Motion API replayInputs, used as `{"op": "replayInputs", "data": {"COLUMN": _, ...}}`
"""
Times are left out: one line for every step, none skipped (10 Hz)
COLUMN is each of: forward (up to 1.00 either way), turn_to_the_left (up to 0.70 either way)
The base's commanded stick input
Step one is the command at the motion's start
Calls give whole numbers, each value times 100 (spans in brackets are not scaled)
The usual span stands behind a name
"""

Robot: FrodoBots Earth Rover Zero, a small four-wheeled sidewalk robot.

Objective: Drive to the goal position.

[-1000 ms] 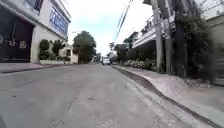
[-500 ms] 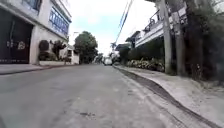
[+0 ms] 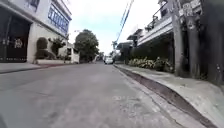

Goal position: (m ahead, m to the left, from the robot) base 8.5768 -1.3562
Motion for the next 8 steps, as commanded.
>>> {"op": "replayInputs", "data": {"forward": 100, "turn_to_the_left": 0}}
{"op": "replayInputs", "data": {"forward": 100, "turn_to_the_left": 0}}
{"op": "replayInputs", "data": {"forward": 100, "turn_to_the_left": 0}}
{"op": "replayInputs", "data": {"forward": 100, "turn_to_the_left": 0}}
{"op": "replayInputs", "data": {"forward": 100, "turn_to_the_left": 0}}
{"op": "replayInputs", "data": {"forward": 100, "turn_to_the_left": 0}}
{"op": "replayInputs", "data": {"forward": 100, "turn_to_the_left": 0}}
{"op": "replayInputs", "data": {"forward": 100, "turn_to_the_left": 0}}
